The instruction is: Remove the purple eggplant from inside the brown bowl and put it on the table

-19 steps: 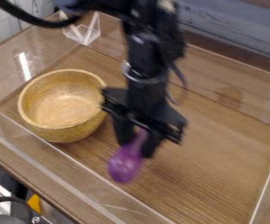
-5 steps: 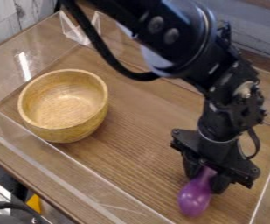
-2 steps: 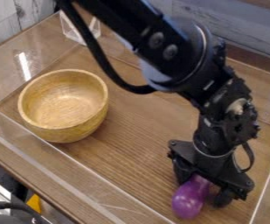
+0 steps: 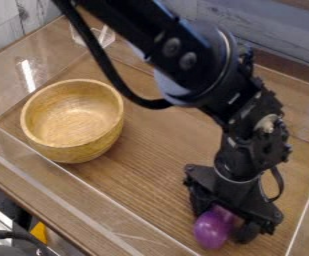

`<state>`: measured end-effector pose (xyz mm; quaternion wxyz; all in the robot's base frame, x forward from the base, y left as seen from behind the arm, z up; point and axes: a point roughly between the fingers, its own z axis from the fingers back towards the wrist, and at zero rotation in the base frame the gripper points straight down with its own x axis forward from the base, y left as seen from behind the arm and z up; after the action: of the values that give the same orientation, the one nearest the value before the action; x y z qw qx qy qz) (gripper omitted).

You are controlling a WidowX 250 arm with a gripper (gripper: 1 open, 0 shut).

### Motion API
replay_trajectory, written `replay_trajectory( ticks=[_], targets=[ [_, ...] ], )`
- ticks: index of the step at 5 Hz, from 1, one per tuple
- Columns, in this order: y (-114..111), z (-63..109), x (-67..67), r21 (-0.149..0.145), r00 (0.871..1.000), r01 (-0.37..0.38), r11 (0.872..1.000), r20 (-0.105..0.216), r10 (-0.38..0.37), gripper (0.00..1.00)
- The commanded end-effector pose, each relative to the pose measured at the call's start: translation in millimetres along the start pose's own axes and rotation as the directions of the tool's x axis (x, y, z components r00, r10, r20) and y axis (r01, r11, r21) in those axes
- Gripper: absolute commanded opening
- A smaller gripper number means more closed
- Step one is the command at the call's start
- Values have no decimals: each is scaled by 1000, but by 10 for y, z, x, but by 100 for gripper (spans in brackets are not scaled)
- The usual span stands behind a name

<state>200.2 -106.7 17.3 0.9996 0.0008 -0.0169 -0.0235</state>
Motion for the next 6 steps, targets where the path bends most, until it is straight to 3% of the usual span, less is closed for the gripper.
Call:
replay_trajectory(
  ticks=[1, 6],
  targets=[
    [-11, 112, 39, -19, 999, -5, 1000, 32, 6, 0],
    [35, 134, 46, -23, 1000, -23, 999, 17, 23, 0]
  ],
)
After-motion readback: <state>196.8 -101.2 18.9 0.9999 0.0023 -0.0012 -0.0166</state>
